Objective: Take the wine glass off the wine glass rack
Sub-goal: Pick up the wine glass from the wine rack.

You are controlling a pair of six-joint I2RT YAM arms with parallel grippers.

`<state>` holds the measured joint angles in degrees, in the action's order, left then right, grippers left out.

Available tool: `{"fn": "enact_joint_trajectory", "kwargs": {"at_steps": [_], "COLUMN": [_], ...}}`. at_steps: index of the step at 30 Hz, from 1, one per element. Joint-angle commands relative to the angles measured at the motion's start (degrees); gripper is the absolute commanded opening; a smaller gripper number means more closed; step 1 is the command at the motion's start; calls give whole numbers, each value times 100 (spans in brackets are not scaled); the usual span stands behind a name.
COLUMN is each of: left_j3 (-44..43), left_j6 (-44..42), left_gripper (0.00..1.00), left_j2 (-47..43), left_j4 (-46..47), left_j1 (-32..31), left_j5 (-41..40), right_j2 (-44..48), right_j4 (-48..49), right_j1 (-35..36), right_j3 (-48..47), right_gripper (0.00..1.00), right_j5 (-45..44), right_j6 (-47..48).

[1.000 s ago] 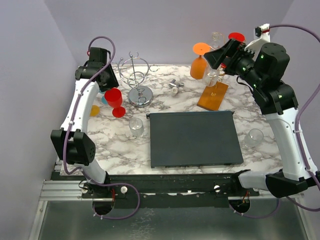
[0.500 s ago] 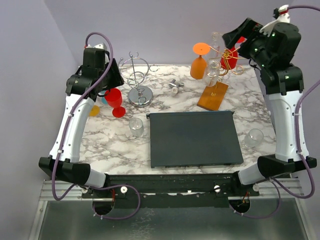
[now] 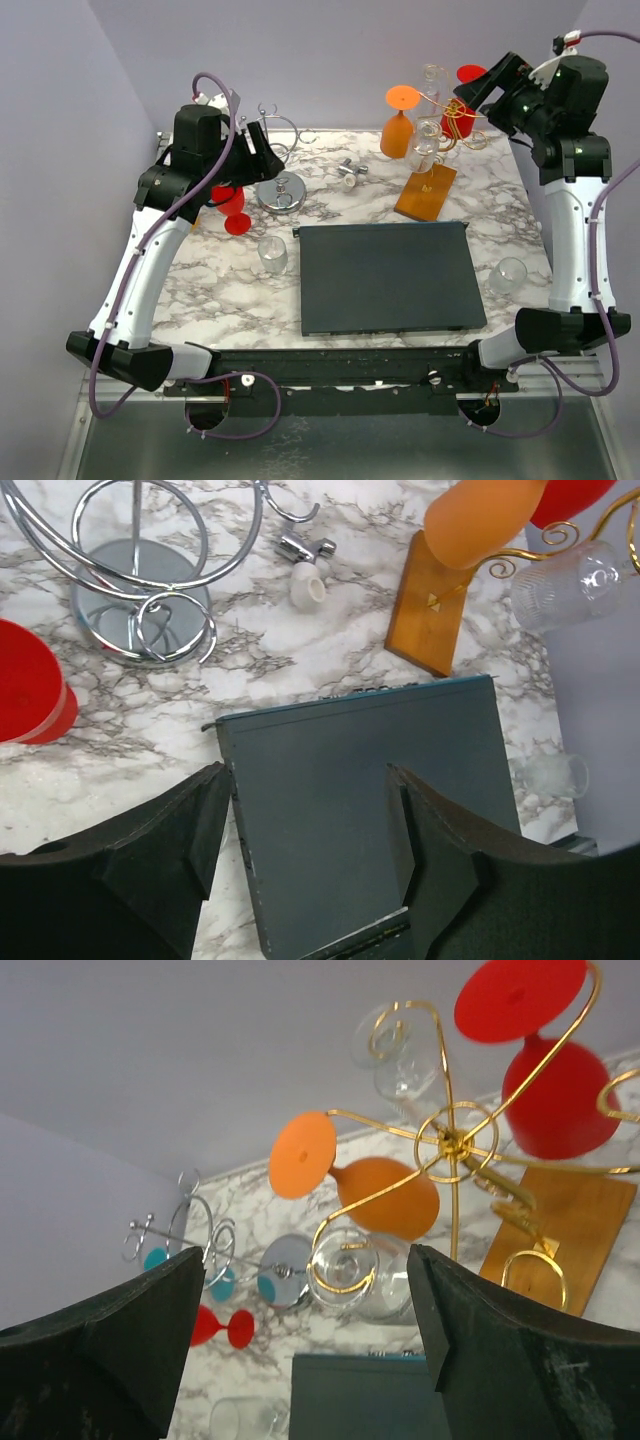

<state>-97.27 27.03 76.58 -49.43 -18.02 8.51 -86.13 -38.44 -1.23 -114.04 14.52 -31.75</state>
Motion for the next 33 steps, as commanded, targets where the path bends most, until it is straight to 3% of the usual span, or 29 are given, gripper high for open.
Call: {"fn": "enact_joint_trajectory", "kwargs": {"at_steps": [1,11,24,33], "left_j3": [334,633,640,583], "left_j6": [188,299,322,314], "left_gripper": [69,69,69,69], "left_j2": [-195,-303,-284,-253], "left_j4": [508,771,786,786], "left_j1": [-18,-26,-35,-35], "left_j5": [553,669,634,625], "right_j2": [225,151,-35,-63], "right_j4": [258,611,754,699], "right_j1": [-9,331,343,338], "right_j3": [720,1476,1568,1605], "right_gripper": [86,78,61,59], "right_j5": [841,766,500,251], "right_j6": [-267,-562,-679,-604]}}
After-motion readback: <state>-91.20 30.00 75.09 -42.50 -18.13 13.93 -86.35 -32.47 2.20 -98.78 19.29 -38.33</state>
